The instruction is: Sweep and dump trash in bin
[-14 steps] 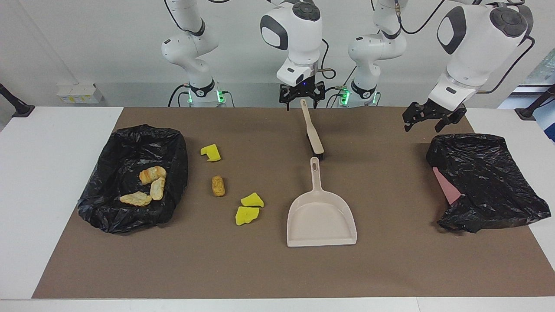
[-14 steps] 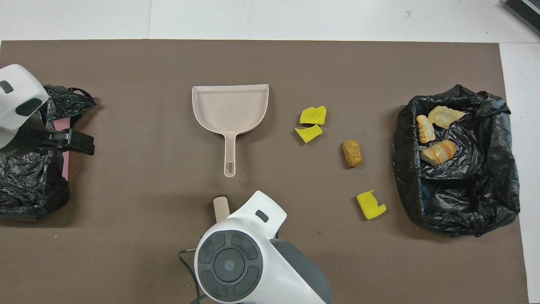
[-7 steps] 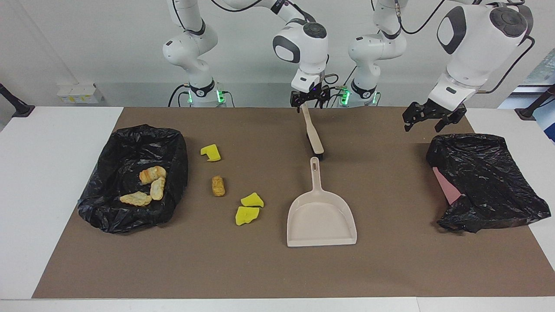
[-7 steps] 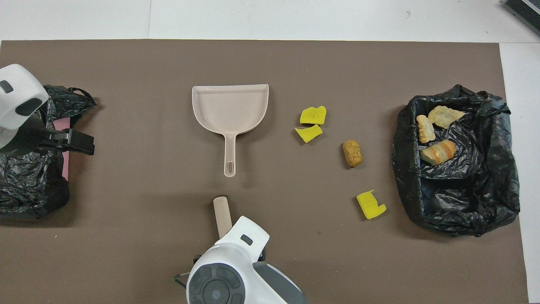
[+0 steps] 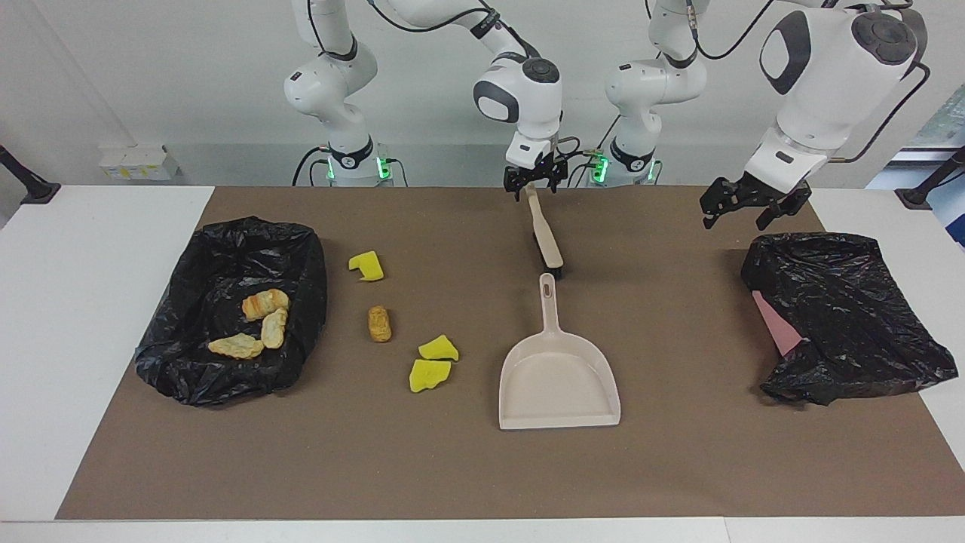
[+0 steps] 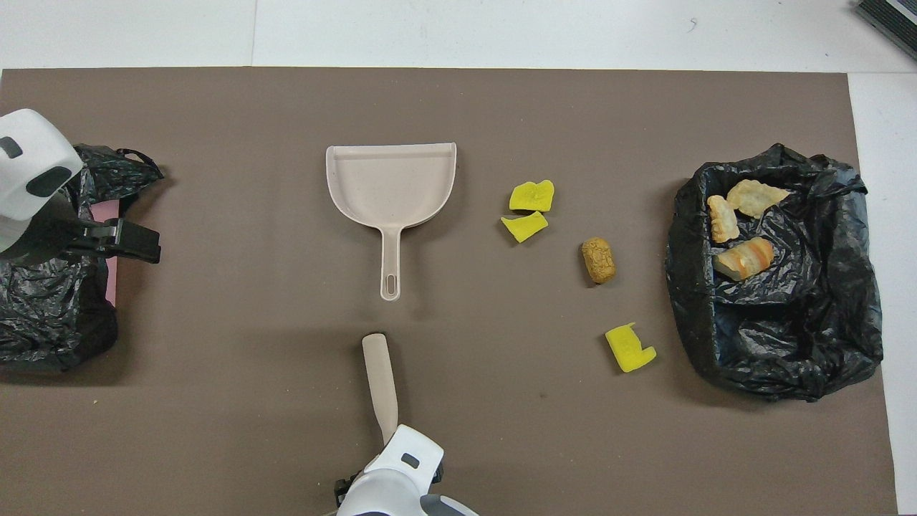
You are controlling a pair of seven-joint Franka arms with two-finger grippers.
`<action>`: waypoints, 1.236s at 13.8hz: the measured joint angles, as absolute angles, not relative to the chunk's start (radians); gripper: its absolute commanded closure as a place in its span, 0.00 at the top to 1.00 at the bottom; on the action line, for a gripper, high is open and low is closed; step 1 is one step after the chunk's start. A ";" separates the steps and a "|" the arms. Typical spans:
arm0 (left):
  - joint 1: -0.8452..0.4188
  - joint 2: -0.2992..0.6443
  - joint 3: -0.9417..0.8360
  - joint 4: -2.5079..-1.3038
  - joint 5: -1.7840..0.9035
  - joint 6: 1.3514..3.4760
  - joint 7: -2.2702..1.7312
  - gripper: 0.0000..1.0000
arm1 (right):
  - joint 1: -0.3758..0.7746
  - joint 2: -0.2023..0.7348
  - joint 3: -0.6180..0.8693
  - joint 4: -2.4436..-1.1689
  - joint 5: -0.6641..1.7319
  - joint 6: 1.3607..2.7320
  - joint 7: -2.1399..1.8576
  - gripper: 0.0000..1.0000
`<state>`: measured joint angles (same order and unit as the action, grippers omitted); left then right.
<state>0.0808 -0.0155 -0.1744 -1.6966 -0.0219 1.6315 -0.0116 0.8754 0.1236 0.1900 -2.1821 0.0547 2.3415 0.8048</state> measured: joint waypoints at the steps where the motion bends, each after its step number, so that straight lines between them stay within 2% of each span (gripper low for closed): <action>1: 0.081 -0.015 -0.174 -1.697 -0.022 1.632 -0.012 1.00 | 0.877 0.129 0.190 -2.182 0.055 2.342 0.805 0.83; 3: 0.081 -0.016 -0.174 -1.697 -0.022 1.632 -0.012 1.00 | 0.877 0.132 0.190 -2.182 0.055 2.342 0.805 0.70; 4: 0.081 -0.015 -0.174 -1.697 -0.022 1.632 -0.012 1.00 | 0.877 0.132 0.190 -2.181 0.055 2.342 0.805 0.60; 6: 0.081 -0.015 -0.174 -1.697 -0.022 1.632 -0.012 1.00 | 0.877 0.130 0.189 -2.179 0.056 2.341 0.820 0.33; 8: 0.081 -0.016 -0.174 -1.697 -0.022 1.632 -0.012 1.00 | 0.878 0.128 0.189 -2.179 0.056 2.339 0.849 0.01; 14: 0.081 -0.015 -0.174 -1.697 -0.022 1.632 -0.012 1.00 | 0.878 0.095 0.185 -2.176 0.056 2.327 0.903 0.00; 17: 0.081 -0.016 -0.174 -1.697 -0.022 1.632 -0.012 1.00 | 0.839 0.015 0.177 -2.170 0.056 2.223 0.906 0.00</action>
